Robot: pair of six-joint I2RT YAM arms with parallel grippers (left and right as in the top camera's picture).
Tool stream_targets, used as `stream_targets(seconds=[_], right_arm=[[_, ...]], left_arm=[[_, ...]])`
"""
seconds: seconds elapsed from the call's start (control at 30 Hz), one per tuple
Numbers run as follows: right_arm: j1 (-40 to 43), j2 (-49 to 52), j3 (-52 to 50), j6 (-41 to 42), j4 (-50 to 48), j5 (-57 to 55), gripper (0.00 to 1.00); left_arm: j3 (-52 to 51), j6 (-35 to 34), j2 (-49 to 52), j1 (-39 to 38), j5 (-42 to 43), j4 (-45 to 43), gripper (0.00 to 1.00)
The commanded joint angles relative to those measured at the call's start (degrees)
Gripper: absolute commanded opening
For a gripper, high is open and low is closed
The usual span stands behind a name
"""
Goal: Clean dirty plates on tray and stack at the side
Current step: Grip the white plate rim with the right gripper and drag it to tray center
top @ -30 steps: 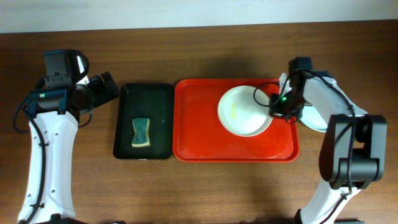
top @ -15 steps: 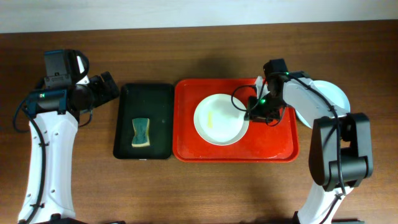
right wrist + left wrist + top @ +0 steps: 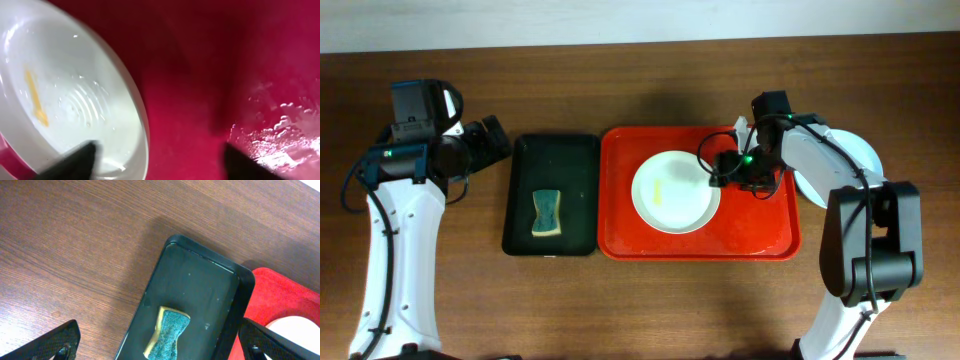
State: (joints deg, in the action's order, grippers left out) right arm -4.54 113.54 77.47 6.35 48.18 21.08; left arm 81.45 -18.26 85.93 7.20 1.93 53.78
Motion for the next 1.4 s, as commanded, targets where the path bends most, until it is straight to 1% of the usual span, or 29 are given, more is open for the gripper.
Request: stream_targets(seconds=[0.0,0.03,0.13,0.23,0.5,0.57,0.67,0.8,0.9,1.1,1.2,1.3,1.37], right_arm=[[0.0,0.6,0.4,-0.3,-0.1,-0.8,0.41],[0.0,0.6,0.2,-0.3,-0.4,-1.8,0.36],[0.0,0.6,-1.2,-0.3,-1.8,-2.9,0.35],[-0.1,0.6,-1.9,-0.3,-2.8,-2.9,0.30],[-2.3,0.6,-1.9,-0.3,-3.0,-3.2,0.23],[-2.8,0.6,-1.9,-0.3,-3.1,-5.7,0.21],[-3.0,0.6,-1.9,-0.1,-3.3,-8.0,0.21],[-3.0,0.6,-1.9,0.1,-3.4,-7.5,0.13],[-3.0,0.6,-1.9,0.1,-3.7,-0.2,0.13],[-3.0,0.6,-1.9,0.1,-4.1,-1.5,0.16],[-3.0,0.6,-1.9,0.1,-4.1,-2.8,0.15],[-3.0,0.6,-1.9,0.1,-4.1,-5.4,0.12],[-3.0,0.6,-1.9,0.1,-4.1,-6.8,0.05]], left_arm=[[0.5,-0.6,0.2,0.2,0.2,-0.1,0.99],[0.5,-0.6,0.2,0.2,0.2,-0.1,0.99],[0.5,-0.6,0.2,0.2,0.2,-0.1,0.99],[0.5,-0.6,0.2,0.2,0.2,-0.1,0.99],[0.5,-0.6,0.2,0.2,0.2,-0.1,0.99],[0.5,-0.6,0.2,0.2,0.2,-0.1,0.99],[0.5,-0.6,0.2,0.2,0.2,-0.1,0.99],[0.5,-0.6,0.2,0.2,0.2,-0.1,0.99],[0.5,-0.6,0.2,0.2,0.2,-0.1,0.99],[0.5,-0.6,0.2,0.2,0.2,-0.1,0.99],[0.5,-0.6,0.2,0.2,0.2,-0.1,0.99],[0.5,-0.6,0.2,0.2,0.2,-0.1,0.99],[0.5,-0.6,0.2,0.2,0.2,-0.1,0.99]])
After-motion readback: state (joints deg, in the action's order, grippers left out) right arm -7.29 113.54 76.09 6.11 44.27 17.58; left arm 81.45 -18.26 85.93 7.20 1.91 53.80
